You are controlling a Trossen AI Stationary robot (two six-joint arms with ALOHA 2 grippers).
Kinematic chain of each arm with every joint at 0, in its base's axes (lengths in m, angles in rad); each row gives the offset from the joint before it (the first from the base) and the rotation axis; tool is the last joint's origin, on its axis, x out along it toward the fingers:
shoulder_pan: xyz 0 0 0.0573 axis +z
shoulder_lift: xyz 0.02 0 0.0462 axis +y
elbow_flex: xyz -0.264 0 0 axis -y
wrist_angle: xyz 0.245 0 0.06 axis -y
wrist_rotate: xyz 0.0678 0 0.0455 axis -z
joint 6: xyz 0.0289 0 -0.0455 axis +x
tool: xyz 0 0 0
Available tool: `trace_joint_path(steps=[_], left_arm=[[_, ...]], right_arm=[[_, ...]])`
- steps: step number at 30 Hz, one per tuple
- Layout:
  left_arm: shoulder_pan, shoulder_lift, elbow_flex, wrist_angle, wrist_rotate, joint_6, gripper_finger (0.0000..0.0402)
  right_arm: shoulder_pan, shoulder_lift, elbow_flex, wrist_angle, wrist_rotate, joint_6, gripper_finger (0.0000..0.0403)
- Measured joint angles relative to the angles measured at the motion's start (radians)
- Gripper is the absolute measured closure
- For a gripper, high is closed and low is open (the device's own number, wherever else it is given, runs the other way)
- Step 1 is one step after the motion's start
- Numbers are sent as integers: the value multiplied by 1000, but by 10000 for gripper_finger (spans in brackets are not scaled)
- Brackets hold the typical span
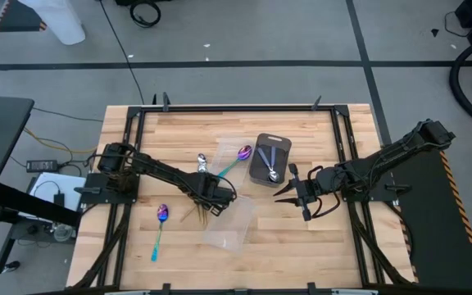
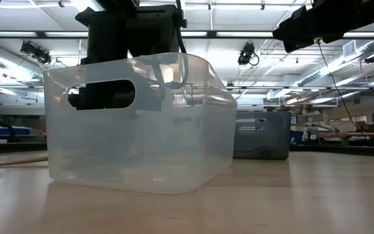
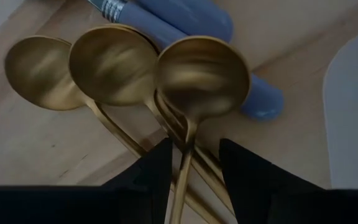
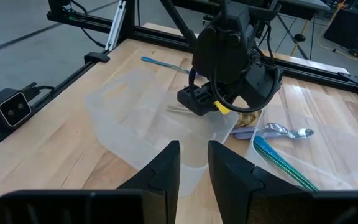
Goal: Sort silverware by color (type)
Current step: Put the gold spoon into the bottom transparent bin
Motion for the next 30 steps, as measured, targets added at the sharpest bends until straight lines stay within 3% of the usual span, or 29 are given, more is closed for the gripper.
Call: trace_joint_path(steps=[4,13,30], left_arm=[[0,0,0,-2,-3,5,267],[0,0,2,-3,-7,7,336],[1,0,54,-8,11,63,357]], right_arm=[[0,0,0,0,0,0,309],[0,0,0,0,1,0,309],[0,0,0,0,2,0,309]])
